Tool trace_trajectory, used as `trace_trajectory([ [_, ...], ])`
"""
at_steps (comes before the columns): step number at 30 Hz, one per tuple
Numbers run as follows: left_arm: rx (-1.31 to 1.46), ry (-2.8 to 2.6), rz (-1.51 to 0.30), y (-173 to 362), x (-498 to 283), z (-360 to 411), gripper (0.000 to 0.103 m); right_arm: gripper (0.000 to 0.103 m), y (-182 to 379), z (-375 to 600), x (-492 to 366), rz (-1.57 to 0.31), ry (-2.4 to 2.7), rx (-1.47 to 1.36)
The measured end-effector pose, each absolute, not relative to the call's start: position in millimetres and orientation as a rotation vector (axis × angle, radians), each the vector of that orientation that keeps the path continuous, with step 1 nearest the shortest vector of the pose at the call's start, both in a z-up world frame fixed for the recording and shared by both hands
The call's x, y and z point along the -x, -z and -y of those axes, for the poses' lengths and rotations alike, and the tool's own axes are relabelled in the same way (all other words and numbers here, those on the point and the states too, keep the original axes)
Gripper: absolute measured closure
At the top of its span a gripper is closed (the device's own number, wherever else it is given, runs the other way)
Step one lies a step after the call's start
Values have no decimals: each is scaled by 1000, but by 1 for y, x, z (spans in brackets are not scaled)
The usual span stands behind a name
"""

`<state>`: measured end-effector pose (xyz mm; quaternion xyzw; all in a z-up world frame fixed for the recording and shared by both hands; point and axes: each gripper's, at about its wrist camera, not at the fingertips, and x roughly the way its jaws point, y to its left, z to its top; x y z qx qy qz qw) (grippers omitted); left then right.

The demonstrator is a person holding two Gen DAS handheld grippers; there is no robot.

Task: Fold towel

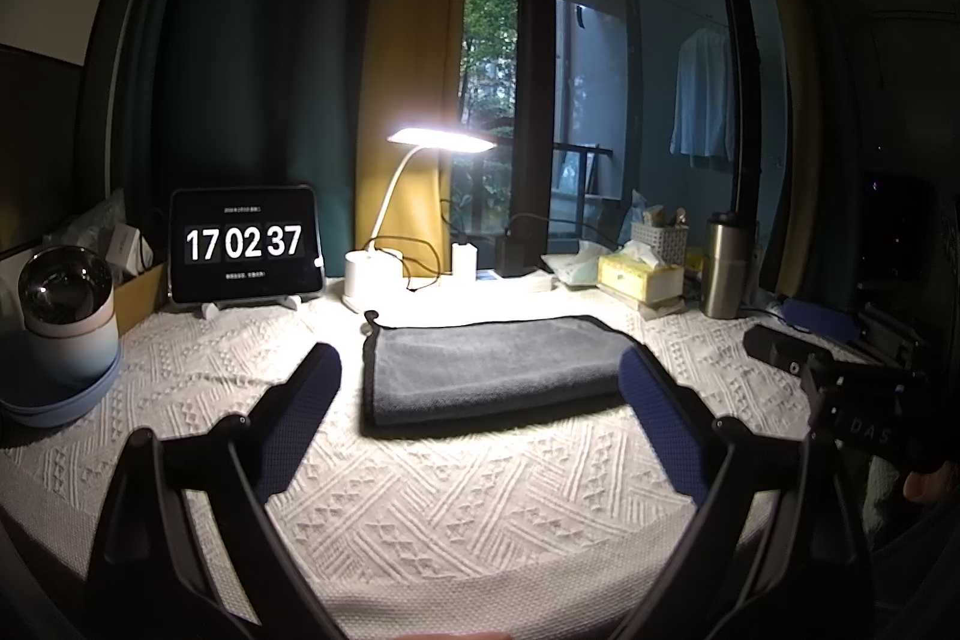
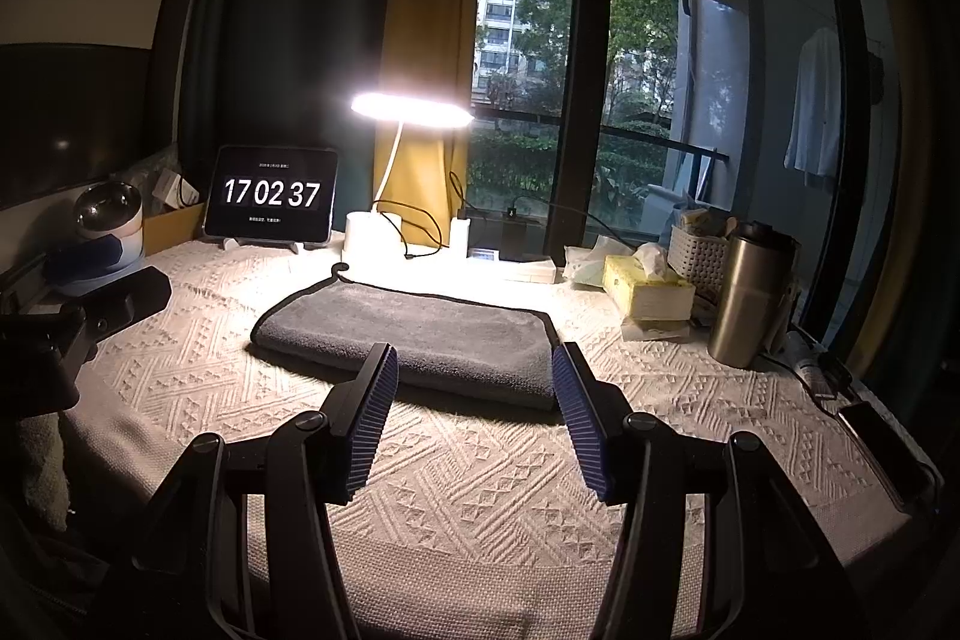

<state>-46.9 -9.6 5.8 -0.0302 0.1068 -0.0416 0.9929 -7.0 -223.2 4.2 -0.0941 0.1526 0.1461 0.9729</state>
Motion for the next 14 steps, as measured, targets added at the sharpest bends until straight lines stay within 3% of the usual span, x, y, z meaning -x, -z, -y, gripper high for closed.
trace_trajectory([
  [14, 63, 72, -193, -6, 53, 10, 8, 46, -4, 224, 7, -305, -296, 187],
])
